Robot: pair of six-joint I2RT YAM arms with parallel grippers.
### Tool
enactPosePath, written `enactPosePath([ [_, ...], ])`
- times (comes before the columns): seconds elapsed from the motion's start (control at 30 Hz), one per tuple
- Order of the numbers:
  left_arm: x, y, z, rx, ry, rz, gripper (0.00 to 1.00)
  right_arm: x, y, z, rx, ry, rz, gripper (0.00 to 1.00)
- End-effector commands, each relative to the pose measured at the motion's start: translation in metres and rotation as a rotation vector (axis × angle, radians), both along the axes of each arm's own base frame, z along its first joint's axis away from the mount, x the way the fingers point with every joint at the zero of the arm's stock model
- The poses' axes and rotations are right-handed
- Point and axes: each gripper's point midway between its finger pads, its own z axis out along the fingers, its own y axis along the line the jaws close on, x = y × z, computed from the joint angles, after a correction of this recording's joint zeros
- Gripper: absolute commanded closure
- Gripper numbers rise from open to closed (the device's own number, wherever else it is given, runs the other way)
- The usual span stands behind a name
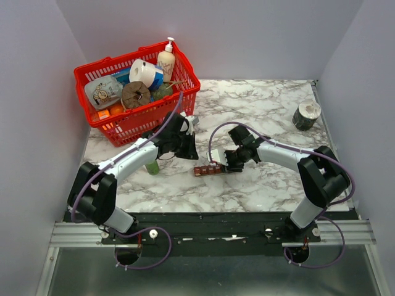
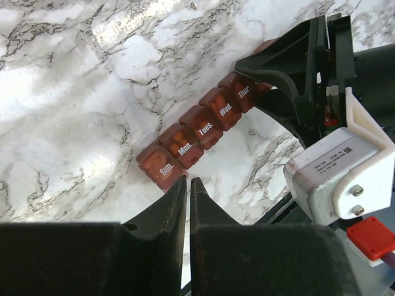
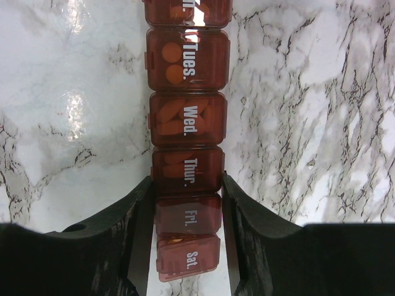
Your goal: Sort the pills into containers
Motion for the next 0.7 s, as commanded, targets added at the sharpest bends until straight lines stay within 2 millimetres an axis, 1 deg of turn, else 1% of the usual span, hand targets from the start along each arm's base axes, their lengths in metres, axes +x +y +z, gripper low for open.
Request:
enactPosePath([
  [0.0,-0.007,-0.008,-0.013,-0.017,0.064,-0.040,0.87,-0.012,-0.016,-0.026,-0.093,0.064,-0.020,0.74],
  [0.07,-0.014,-0.007,-0.031,0.011,0.107,-0.054,0.88,-0.012,-0.016,-0.026,-0.095,0.065,-0.022,0.74],
  [0.13,-0.023,-0.002,-0.052,0.053,0.162,-0.058,0.88,-0.012,-0.016,-0.026,-0.094,0.064,-0.022,0.74],
  [0.2,-0.028,0.003,-0.069,0.088,0.182,-0.057,0.88,-0.012,-0.016,-0.026,-0.094,0.067,-0.023,0.74],
  [0.23,-0.032,0.008,-0.085,0.133,0.205,-0.049,0.88,-0.012,-0.016,-0.026,-0.092,0.068,-0.022,0.74],
  [0.33,-0.040,0.010,-0.107,0.179,0.239,-0.061,0.88,-0.011,-0.016,-0.026,-0.096,0.065,-0.024,0.74],
  [0.4,-0.039,0.011,-0.111,0.188,0.239,-0.060,0.89,-0.011,-0.016,-0.026,-0.096,0.066,-0.027,0.74],
  [0.5,-0.034,0.011,-0.104,0.187,0.213,-0.053,0.89,-0.011,-0.016,-0.026,-0.096,0.067,-0.026,0.74],
  [0.53,-0.030,0.008,-0.094,0.176,0.190,-0.056,0.89,-0.011,-0.016,-0.026,-0.096,0.067,-0.026,0.74],
  [0.6,-0.027,0.009,-0.086,0.177,0.176,-0.053,0.88,-0.011,-0.016,-0.026,-0.097,0.066,-0.027,0.74],
  [0.63,-0.022,0.006,-0.075,0.160,0.150,-0.048,0.88,-0.011,-0.016,-0.026,-0.095,0.066,-0.026,0.74],
  [0.67,-0.020,0.006,-0.069,0.151,0.140,-0.043,0.88,-0.010,-0.015,-0.025,-0.092,0.064,-0.027,0.74],
])
